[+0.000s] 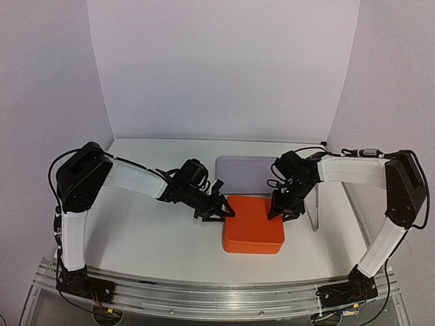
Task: Pack the cookies
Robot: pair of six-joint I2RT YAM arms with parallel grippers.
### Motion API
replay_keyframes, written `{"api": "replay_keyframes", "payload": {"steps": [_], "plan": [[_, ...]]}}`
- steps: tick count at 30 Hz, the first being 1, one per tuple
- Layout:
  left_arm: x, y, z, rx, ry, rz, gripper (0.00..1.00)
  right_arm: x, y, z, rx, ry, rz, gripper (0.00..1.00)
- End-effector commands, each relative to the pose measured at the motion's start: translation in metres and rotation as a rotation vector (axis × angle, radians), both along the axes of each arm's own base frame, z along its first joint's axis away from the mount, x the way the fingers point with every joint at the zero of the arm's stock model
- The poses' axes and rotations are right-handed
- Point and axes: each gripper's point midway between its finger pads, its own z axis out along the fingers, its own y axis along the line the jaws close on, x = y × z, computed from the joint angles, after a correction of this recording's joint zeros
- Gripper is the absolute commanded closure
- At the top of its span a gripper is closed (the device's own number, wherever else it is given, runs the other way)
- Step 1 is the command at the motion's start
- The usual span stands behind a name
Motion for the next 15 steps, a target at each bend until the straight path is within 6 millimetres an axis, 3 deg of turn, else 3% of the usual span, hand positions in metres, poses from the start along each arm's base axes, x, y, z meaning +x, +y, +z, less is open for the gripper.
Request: {"api": "replay_keyframes", "payload": {"steps": [1, 4, 7, 11, 15], "plan": [[-0.05, -0.033, -0.027, 0.07, 0.023, -0.172, 0.55, -0.023, 0.03, -0.032, -0.074, 0.023, 0.154, 0.67], [-0.05, -0.041, -0.026, 0.059, 0.024, -0.192, 0.56, -0.024, 0.039, -0.034, -0.095, 0.008, 0.182, 0.68], [-0.05, -0.043, -0.033, 0.065, 0.037, -0.198, 0.64, -0.025, 0.049, -0.039, -0.096, 0.016, 0.198, 0.69], [-0.054, -0.037, -0.05, 0.096, 0.067, -0.191, 0.78, -0.025, 0.047, -0.044, -0.112, 0.021, 0.176, 0.68], [-0.058, -0.023, -0.061, 0.134, 0.091, -0.169, 0.84, -0.027, 0.047, -0.046, -0.101, 0.022, 0.161, 0.68]]}}
